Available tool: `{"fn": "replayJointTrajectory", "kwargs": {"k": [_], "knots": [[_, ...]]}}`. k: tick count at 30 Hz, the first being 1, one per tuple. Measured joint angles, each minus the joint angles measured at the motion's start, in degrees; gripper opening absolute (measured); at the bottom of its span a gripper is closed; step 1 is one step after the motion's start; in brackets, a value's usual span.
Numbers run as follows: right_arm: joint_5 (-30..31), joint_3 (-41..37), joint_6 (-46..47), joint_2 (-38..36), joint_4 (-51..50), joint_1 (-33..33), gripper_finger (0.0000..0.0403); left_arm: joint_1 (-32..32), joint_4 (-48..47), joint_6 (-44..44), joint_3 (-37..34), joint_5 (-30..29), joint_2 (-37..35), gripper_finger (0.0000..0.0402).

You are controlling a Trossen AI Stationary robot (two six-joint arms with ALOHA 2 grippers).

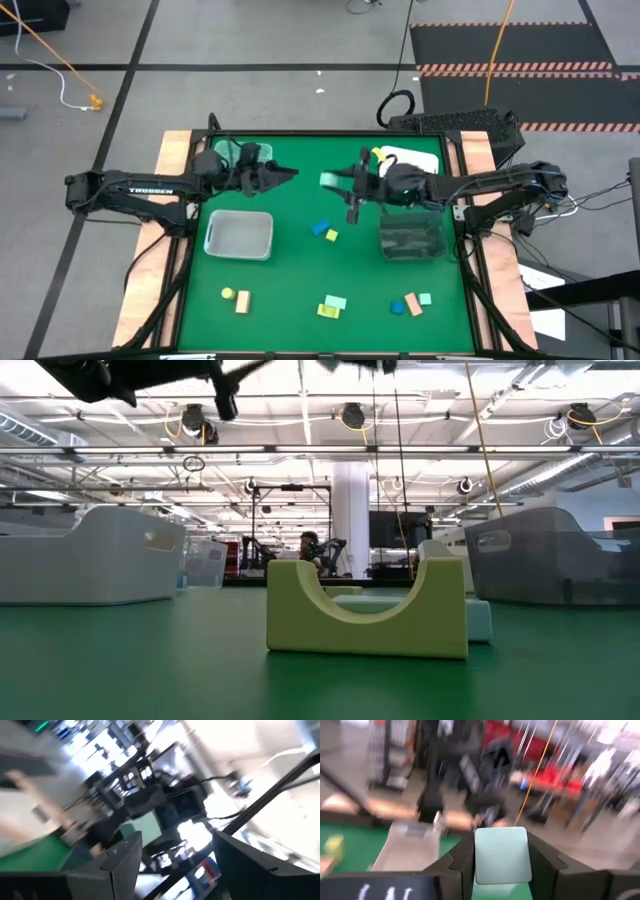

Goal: Sort & place blocks by color
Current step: Put the top light blue block into the gray bin

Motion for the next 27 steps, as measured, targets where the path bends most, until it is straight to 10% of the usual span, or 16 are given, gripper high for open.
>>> {"fn": "replayJointTrajectory", "kwargs": {"k": [13,27], "knots": [[-10.7,0.0,-2.0,8.6,31.6,-0.7,0.0114,-4.0,4.6,-2.2,0.0,-8.1,0.6,0.0241],[-12.3,0.1,0.8,15.5,40.1,-0.6,0.0114,-6.9,7.1,-7.4,0.0,-5.2,5.0,0.0241]]}}
